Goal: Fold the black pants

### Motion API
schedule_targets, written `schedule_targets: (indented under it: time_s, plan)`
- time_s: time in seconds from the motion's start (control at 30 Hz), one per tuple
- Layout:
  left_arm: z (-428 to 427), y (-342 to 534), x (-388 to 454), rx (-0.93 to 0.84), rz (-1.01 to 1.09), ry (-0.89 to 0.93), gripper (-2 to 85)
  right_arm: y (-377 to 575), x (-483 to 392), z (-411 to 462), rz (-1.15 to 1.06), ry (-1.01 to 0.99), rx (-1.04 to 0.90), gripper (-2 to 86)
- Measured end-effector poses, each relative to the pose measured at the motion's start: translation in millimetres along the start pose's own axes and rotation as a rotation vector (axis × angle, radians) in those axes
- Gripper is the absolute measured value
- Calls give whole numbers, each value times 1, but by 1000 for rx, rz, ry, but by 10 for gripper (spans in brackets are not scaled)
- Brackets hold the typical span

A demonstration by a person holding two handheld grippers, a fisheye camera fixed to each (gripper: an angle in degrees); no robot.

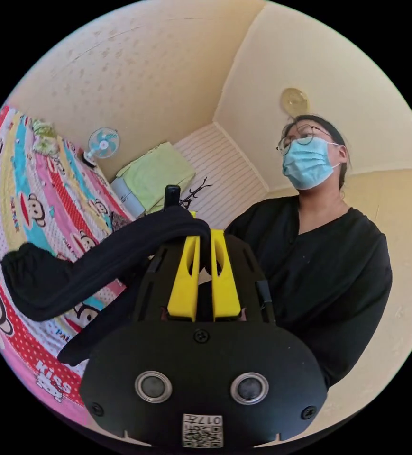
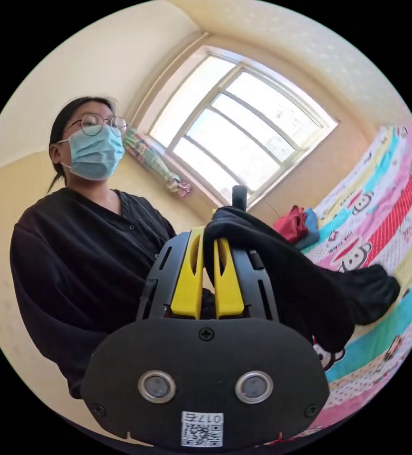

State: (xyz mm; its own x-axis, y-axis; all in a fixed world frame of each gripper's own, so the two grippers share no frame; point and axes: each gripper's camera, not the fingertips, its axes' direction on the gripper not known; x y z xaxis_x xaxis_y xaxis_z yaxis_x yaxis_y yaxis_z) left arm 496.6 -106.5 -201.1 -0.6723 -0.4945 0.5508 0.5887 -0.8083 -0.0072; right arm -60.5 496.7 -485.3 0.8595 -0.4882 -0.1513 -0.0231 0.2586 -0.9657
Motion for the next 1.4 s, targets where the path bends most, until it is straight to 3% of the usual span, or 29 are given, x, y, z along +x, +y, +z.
schedule_targets:
  time_s: [0.17,0.33,0.53,0.63,0.83,1.0,1.2,1.3,1.4]
  plan:
    - [37,-52,85,68,217,-69,42,-59,-121,-22,-261,53,-60,1]
    - [55,-83,96,173,181,-208,42,-86,-143,-44,-241,93,-2,1]
    - [48,-76,-28,264,-210,-380,41,-87,-27,-73,69,246,11,1]
    - [46,-72,-88,248,-305,-504,42,-85,38,-77,157,348,-40,2]
    - [51,-15,-175,232,-467,-560,46,-58,108,-58,300,518,-107,4]
    - [96,96,-217,162,-676,-536,51,34,134,-23,384,619,-218,16]
    - [144,239,-253,175,-1136,-423,133,156,182,-14,864,693,-374,89]
    - [129,259,-243,343,-1170,-378,146,159,185,-29,937,684,-336,127]
    - [101,240,-238,397,-1126,-468,167,133,197,-55,942,668,-195,153]
